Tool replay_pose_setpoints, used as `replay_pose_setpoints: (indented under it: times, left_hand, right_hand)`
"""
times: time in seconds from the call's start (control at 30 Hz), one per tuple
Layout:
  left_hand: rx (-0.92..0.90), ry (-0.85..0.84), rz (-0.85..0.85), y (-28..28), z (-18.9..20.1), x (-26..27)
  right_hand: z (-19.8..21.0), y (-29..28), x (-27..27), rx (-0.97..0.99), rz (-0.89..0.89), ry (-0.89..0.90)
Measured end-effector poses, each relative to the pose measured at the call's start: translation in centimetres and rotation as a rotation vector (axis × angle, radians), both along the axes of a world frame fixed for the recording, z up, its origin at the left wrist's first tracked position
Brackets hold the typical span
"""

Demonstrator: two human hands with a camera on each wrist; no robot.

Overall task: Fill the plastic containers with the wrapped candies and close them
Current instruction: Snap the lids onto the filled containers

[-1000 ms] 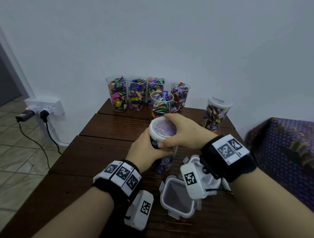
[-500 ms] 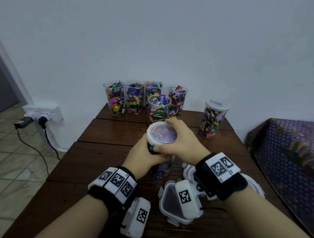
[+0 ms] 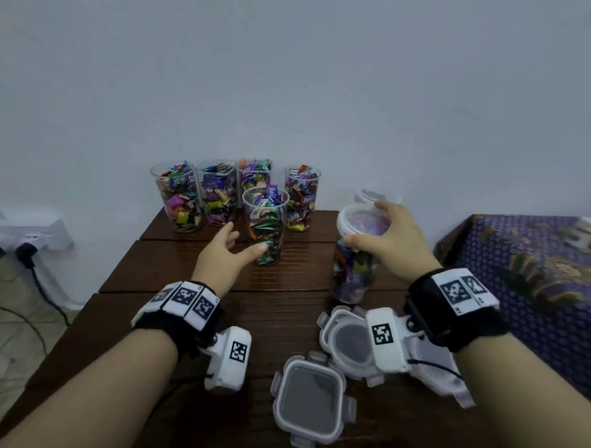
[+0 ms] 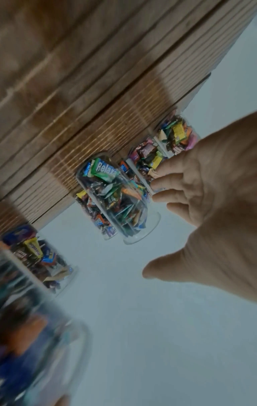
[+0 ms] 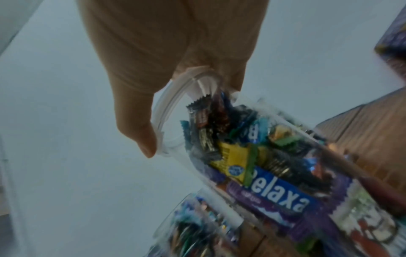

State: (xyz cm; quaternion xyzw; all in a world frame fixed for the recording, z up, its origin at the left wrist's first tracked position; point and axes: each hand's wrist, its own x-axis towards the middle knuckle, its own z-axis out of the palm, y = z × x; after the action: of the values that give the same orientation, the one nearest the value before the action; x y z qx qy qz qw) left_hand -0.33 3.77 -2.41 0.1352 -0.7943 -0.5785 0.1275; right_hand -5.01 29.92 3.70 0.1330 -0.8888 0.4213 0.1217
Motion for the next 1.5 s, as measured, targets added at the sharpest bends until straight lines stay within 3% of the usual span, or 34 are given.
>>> replay_pose_setpoints:
  times: [0.27, 0.7, 0.77, 0.87, 0.97, 1.03, 1.1, 1.2, 1.3, 1.5]
  left_hand:
    - [-0.044, -0.02, 0.088, 0.9, -0.4, -5.7]
    - [-0.027, 0.047, 0.18, 1.7, -1.7, -9.4]
    - [-0.04, 0.037, 0.217, 1.9, -1.9, -9.6]
    - [-0.122, -0.006, 0.237, 1.9, -1.6, -9.5]
    - [-0.223, -0.054, 0.196, 1.8, -1.3, -9.0]
    - [-0.24, -0.053, 0.167, 1.7, -1.2, -8.5]
    - [-0.26, -0.065, 0.16, 1.4, -0.9, -7.9]
    - [-0.25, -0.065, 0.151, 1.2, -0.6, -7.0]
    - [-0.261, -0.07, 0.118, 1.5, -0.3, -6.0]
    - [-0.248, -0.068, 0.03, 2.0, -0.5, -3.6]
  right_hand:
    - [-1.5, 5.8, -2.8, 0.083, -0.221, -0.014]
    - [-2.2, 6.9, -4.3, 0.179, -0.218, 0.013]
    - [-2.1, 6.8, -3.7, 0.295, -0.243, 0.072]
    - [-2.2, 5.7, -1.4, 0.407, -0.232, 0.342]
    - [-3.1, 3.7, 1.5, 0.461, -0.021, 0.469]
    - [-4.0, 2.3, 3.4, 0.611, 0.191, 0.356]
    - [-4.8, 1.4, 5.0, 0.852, 0.38, 0.112]
    - [-6.1, 1.1, 5.9, 1.068, 0.409, -0.167]
    - [-6.3, 0.9, 5.8, 1.122, 0.356, -0.25]
    - [-6.2, 0.6, 5.9, 1.181, 0.358, -0.24]
